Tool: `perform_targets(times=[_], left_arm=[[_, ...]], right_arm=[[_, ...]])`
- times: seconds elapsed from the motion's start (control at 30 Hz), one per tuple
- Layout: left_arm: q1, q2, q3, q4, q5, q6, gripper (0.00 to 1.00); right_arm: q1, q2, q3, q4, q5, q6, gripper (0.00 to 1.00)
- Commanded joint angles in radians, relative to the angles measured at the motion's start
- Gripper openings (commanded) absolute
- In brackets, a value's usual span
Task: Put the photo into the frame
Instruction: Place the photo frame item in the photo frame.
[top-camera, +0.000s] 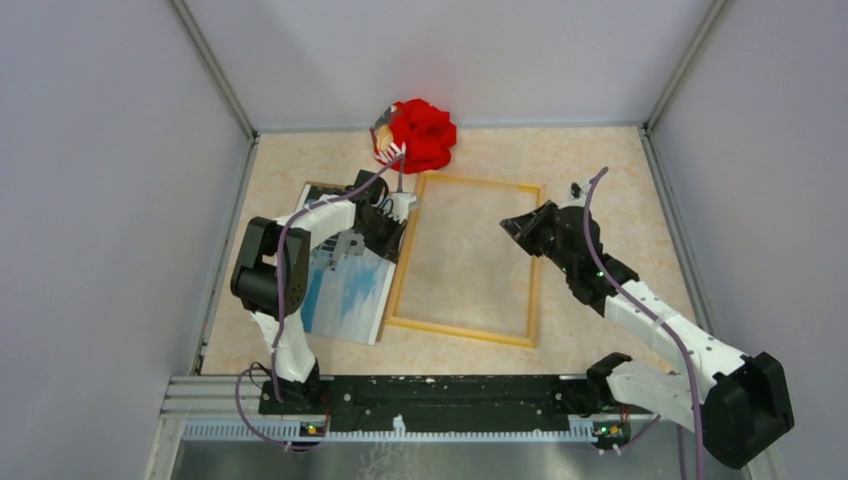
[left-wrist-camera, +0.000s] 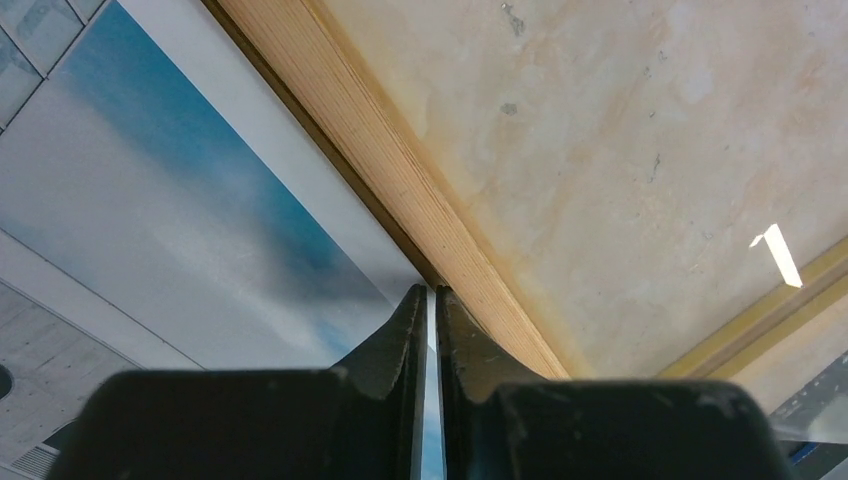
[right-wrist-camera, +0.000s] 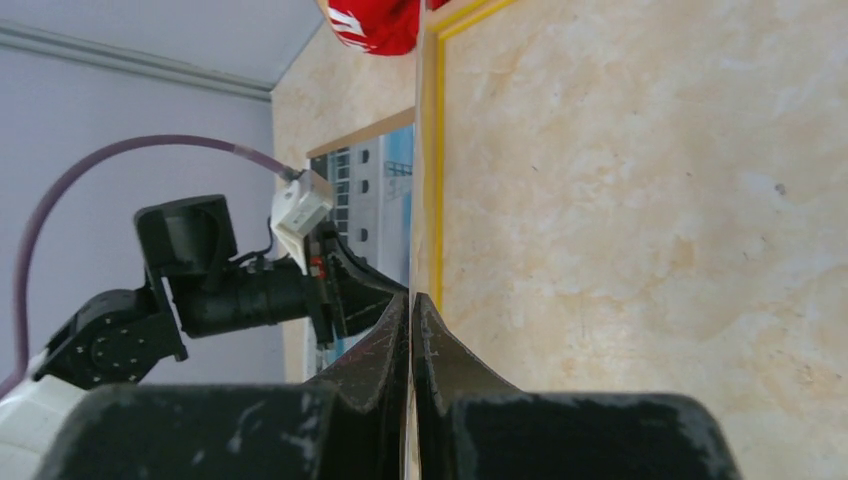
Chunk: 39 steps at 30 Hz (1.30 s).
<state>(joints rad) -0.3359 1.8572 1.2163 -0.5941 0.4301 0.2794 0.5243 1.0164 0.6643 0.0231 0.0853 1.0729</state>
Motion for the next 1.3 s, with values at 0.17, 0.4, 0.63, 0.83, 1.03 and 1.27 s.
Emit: perform_targets(times=[0.17, 0.4, 0.63, 0.83, 1.03, 1.27], left_arm=[[-0.014, -0.010, -0.015, 0.014, 0.039, 0.003, 0.13], [-0.013, -0.012, -0.020, 0.015, 0.039, 0.005, 0.13], [-0.014, -0.010, -0.021, 0.017, 0.038, 0.009, 0.13], [-0.014, -0.012, -0.020, 0.016, 0.035, 0.010, 0.13], [-0.013, -0.012, -0.024, 0.016, 0.035, 0.013, 0.13], [-0.014, -0.016, -0.029, 0.019, 0.029, 0.017, 0.13]], right_arm=[[0.014, 0.028, 0.034, -0.090, -0.012, -0.084, 0.00], [0.010, 0.086, 0.022, -0.072, -0.047, -0.086, 0.00], [0.001, 0.079, -0.009, -0.072, -0.046, -0.092, 0.00], [-0.018, 0.093, -0.017, -0.097, -0.045, -0.121, 0.00], [-0.026, 0.135, -0.012, -0.111, -0.063, -0.139, 0.39], [-0.029, 0.188, 0.016, -0.150, -0.068, -0.168, 0.62]])
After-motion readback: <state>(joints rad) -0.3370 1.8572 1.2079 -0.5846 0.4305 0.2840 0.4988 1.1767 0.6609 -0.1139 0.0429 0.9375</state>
